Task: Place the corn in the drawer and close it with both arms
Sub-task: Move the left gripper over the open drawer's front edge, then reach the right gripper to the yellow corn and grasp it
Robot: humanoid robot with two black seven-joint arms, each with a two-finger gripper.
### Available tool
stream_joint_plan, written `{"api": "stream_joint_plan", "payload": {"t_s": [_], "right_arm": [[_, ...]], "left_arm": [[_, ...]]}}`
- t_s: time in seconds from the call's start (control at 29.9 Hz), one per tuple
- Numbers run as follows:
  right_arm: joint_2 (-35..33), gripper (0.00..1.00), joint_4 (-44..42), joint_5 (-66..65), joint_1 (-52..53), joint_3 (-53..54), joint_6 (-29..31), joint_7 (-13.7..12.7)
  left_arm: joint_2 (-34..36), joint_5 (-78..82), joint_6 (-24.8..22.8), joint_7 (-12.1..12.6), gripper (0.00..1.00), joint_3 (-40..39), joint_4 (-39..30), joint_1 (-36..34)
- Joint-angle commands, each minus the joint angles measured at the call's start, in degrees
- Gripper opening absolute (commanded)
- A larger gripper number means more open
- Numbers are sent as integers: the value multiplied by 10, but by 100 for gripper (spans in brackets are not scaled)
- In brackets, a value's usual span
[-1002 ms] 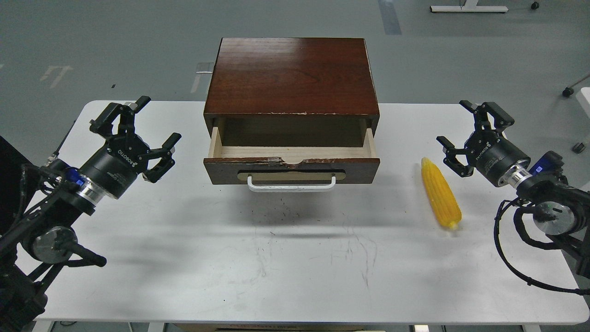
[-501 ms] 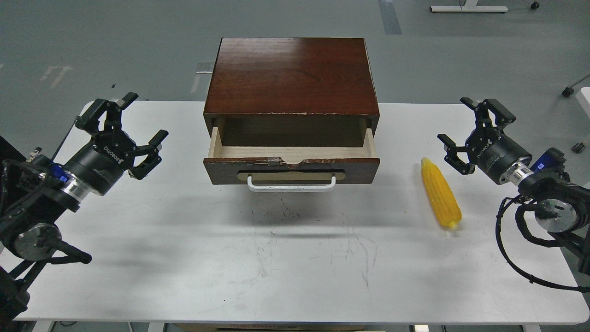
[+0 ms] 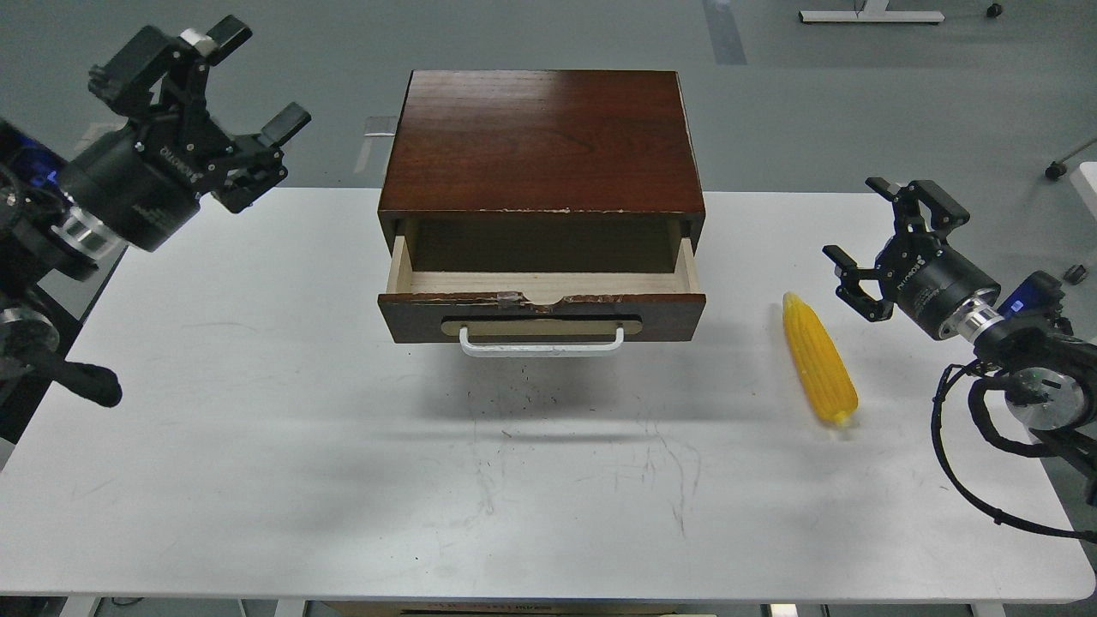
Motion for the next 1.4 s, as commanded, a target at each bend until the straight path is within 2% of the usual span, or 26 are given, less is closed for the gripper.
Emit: {"api": "stream_joint_plan", "payload": {"t_s": [0.0, 0.13, 0.3, 0.37, 0.57, 0.74, 0.9, 1.04, 1.24, 1.37], "right_arm": [[-4, 97, 0, 0, -1, 0, 0, 0], [-8, 98, 0, 0, -2, 0, 0, 0], [-10, 98, 0, 0, -2, 1, 0, 0], [-10, 98, 1, 0, -2, 1, 0, 0], [-23, 99, 8, -3, -6, 0, 0, 0], [-55, 100, 12, -64, -3, -1, 0, 0], [-99, 100, 23, -280, 26, -1, 0, 0], [-128, 100, 25, -470, 68, -1, 0, 0], [-133, 100, 48, -676, 98, -2, 0, 0], [-126, 100, 56, -811, 116, -31, 0, 0]], "left_arm": [[-21, 113, 0, -10, 98, 6, -48, -23], [-80, 249, 0, -7, 93, 12, -98, -26], [-129, 351, 0, -6, 80, 63, -104, -33], [-140, 371, 0, -6, 78, 82, -104, -34], [-144, 376, 0, -5, 78, 93, -104, -34], [-138, 377, 0, -4, 87, 93, -104, -34], [-136, 411, 0, -4, 94, 96, -105, -34], [-135, 408, 0, -4, 95, 95, -105, -34], [-135, 364, 0, -2, 96, 89, -105, -33], [-128, 306, 0, 19, 96, 83, -104, -33]]}}
